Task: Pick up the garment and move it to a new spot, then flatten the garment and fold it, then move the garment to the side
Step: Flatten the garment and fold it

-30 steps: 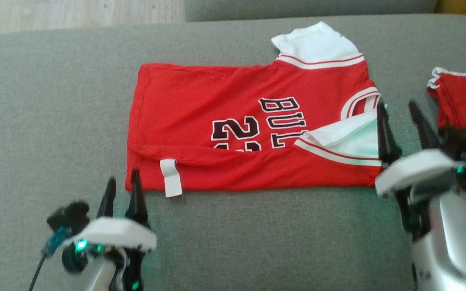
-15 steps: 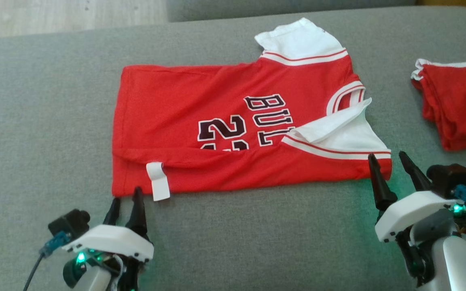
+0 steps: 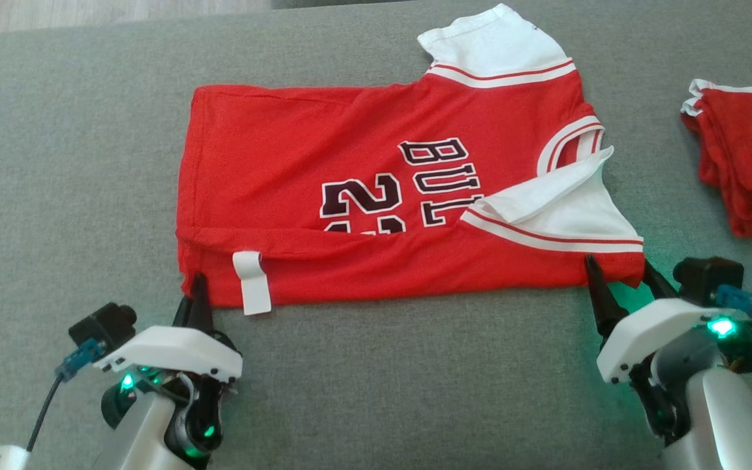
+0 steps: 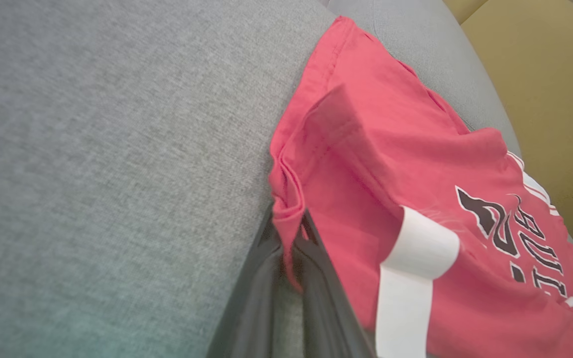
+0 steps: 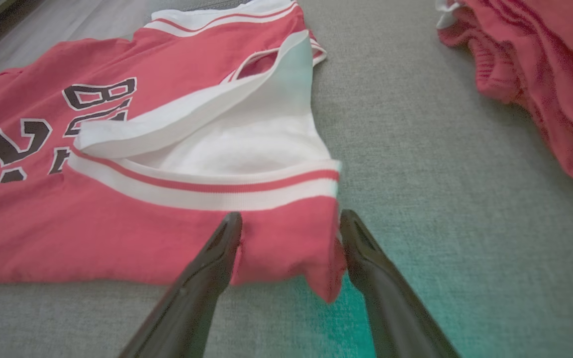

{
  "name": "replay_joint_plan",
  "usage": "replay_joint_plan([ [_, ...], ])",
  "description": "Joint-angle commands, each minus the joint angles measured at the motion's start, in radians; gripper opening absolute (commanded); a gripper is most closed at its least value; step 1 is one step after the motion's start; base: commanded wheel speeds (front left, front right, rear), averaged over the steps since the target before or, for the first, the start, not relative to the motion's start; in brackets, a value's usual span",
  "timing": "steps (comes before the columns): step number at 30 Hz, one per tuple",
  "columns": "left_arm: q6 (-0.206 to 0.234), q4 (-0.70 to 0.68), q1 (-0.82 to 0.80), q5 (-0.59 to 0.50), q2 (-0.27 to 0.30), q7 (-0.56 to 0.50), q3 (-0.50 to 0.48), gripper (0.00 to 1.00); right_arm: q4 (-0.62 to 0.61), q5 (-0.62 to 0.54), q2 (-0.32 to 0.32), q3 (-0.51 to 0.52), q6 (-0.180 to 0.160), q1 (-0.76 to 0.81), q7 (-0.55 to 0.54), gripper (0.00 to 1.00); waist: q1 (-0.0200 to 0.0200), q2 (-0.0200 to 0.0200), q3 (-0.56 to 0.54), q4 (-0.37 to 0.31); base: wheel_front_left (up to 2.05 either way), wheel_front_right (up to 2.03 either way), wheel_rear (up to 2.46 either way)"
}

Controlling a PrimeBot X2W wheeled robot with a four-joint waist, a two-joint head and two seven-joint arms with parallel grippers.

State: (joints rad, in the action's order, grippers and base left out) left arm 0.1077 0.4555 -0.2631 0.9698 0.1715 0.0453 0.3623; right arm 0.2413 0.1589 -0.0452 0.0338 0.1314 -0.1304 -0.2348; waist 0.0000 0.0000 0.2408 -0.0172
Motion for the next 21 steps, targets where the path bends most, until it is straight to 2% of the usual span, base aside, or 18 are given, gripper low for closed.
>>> replay_joint_plan([
  [1,-0.009,0.003,-0.026,0.004,0.005,0.007,-0.026,0.0,-0.015,0.013,-0.005,-0.02,-0.001,-0.038,0.001,1.0,0.0,0.0,0.002,0.004,0.0,0.0,0.0],
  [11,-0.027,-0.03,-0.008,-0.006,0.011,0.058,-0.03,0.0,0.089,0.079,-0.005,0.004,-0.001,-0.079,-0.035,0.99,0.0,0.0,0.0,0.026,0.0,0.0,0.0],
  [12,-0.026,-0.039,-0.003,-0.007,0.013,0.059,-0.029,0.0,0.1,0.087,-0.005,0.004,-0.001,-0.084,-0.039,0.78,0.0,0.0,-0.001,0.029,0.0,0.0,0.0],
  [13,-0.024,-0.049,0.002,-0.008,0.014,0.06,-0.028,0.0,0.11,0.097,-0.005,0.005,-0.001,-0.09,-0.043,0.42,0.0,0.0,-0.002,0.031,0.0,0.0,0.0],
  [14,-0.022,-0.058,0.008,-0.009,0.015,0.06,-0.027,0.0,0.119,0.106,-0.005,0.005,-0.001,-0.096,-0.05,0.25,0.0,0.0,-0.003,0.033,0.0,0.0,0.0],
  [15,-0.02,-0.068,0.013,-0.009,0.016,0.061,-0.026,0.0,0.124,0.115,-0.005,0.005,-0.001,-0.102,-0.056,0.04,0.0,0.0,-0.005,0.035,0.0,0.0,0.0],
  [16,-0.019,-0.077,0.018,-0.011,0.017,0.061,-0.025,0.0,0.126,0.124,-0.005,0.007,-0.001,-0.108,-0.061,0.0,0.0,0.0,-0.006,0.037,0.0,0.0,0.0],
  [21,-0.01,-0.119,0.031,-0.019,0.026,0.068,-0.024,0.0,0.098,0.144,-0.005,0.013,-0.001,-0.133,-0.084,0.0,0.0,0.0,-0.019,0.04,0.0,0.0,0.0],
])
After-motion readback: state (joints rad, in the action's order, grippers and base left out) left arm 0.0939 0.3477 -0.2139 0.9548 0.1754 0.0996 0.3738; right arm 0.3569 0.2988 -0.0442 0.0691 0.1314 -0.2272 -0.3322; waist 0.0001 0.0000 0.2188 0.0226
